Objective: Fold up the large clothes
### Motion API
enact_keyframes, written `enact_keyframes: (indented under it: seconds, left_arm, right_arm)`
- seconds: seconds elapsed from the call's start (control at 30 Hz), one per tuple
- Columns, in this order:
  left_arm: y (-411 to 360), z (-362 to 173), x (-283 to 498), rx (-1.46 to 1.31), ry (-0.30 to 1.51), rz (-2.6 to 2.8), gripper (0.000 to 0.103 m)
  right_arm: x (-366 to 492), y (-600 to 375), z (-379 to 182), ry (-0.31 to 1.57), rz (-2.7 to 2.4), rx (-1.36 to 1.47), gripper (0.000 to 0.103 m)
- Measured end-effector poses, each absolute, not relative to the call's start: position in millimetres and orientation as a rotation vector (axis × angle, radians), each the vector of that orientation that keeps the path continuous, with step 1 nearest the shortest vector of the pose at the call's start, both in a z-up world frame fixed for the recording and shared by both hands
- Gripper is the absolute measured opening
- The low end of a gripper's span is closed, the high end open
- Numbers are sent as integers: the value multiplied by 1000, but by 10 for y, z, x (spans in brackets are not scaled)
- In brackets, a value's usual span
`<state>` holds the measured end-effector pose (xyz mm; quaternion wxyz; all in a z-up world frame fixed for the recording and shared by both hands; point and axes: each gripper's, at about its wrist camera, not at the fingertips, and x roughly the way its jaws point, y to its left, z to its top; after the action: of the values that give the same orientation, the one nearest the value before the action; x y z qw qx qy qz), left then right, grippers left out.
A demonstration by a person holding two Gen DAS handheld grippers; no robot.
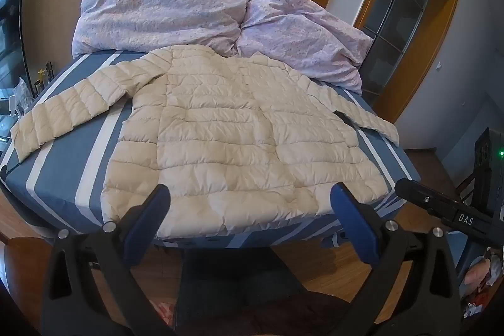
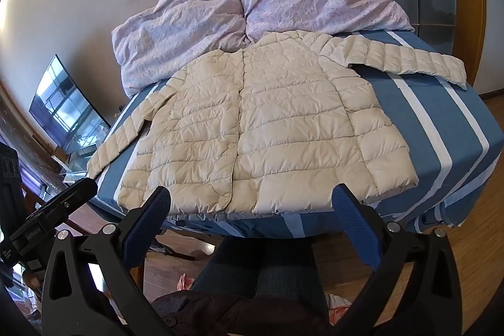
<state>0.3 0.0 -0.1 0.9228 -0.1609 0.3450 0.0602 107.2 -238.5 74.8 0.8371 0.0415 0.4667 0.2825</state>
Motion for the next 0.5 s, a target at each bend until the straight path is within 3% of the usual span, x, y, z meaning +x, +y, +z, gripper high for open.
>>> enact_keyframes:
  seconds: [0.5]
  left_arm:
    - [-6,5,-1,-326,701,124,101]
  right_arm:
    - [1068,-2383,750,987,599,89,102]
